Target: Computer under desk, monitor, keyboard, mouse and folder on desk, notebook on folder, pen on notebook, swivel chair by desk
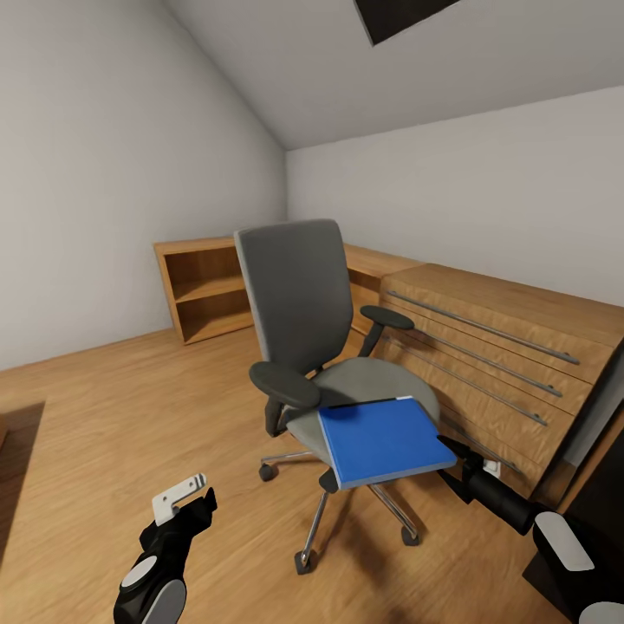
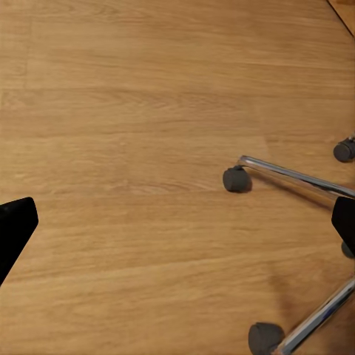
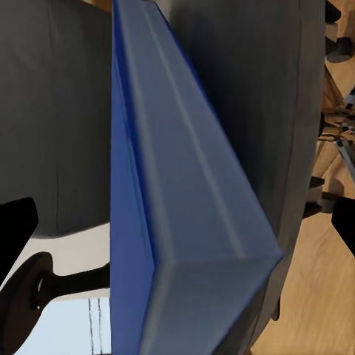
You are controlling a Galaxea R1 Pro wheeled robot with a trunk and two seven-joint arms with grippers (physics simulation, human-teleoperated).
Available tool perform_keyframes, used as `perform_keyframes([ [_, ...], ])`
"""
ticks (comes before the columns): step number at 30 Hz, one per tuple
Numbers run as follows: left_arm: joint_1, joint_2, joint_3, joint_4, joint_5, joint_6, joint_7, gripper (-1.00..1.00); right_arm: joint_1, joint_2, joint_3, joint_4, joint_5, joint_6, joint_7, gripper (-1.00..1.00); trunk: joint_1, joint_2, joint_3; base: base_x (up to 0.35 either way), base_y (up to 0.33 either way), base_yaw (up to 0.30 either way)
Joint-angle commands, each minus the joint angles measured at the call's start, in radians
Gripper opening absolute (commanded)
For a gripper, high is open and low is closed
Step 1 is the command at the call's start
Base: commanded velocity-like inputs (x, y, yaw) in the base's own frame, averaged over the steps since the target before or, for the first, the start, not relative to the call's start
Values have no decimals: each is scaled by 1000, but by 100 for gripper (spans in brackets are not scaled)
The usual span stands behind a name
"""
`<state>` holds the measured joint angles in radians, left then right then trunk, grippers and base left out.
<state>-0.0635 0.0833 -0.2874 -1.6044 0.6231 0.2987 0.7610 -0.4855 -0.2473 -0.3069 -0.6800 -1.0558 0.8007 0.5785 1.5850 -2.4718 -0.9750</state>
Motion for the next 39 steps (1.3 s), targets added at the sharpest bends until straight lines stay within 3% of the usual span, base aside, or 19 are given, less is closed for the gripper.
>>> perform_keyframes([
  [1,-1,1,-2,-1,4,3,8,100,-1,0,-3,0,0,6,2,100,0,0,-1,0,0,0],
  [7,-1,0,-2,-2,4,3,8,100,-1,0,-3,0,0,6,1,100,-23,42,18,0,0,0],
  [39,-1,0,-7,1,4,3,7,100,-1,0,-3,0,0,6,0,100,-23,42,18,-13,0,0],
])
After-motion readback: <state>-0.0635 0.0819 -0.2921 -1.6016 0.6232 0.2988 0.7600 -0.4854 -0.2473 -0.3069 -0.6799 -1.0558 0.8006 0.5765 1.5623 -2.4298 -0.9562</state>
